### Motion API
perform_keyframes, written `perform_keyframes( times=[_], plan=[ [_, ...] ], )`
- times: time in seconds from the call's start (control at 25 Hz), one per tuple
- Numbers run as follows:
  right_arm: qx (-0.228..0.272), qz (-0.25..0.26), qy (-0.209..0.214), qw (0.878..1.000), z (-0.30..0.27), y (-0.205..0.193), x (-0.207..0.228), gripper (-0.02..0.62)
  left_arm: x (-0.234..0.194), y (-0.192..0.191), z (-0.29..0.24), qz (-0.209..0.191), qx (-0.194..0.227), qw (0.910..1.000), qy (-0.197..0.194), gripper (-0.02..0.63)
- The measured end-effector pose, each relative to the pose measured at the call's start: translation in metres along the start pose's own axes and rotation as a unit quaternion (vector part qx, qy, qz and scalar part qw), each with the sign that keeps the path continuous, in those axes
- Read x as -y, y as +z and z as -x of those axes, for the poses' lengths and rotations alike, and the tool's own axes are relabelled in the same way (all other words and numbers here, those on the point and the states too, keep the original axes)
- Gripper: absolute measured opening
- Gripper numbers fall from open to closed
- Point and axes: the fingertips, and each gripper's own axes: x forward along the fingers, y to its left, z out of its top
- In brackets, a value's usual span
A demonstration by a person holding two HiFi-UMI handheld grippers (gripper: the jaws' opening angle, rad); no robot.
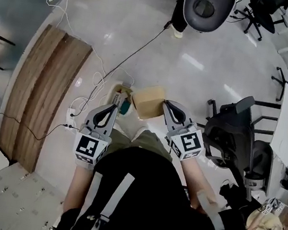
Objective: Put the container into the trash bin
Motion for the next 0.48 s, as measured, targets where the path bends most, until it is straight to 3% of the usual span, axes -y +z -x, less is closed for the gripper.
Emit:
perform_keyframes(
  times=[0.48],
  plan=[
    [-0.04,0.033,0.059,0.997,-0.089,0.007,-0.059,0.025,-0.082,-0.024,0.051,0.039,0.003,0.9979,0.052,0.009]
  ],
)
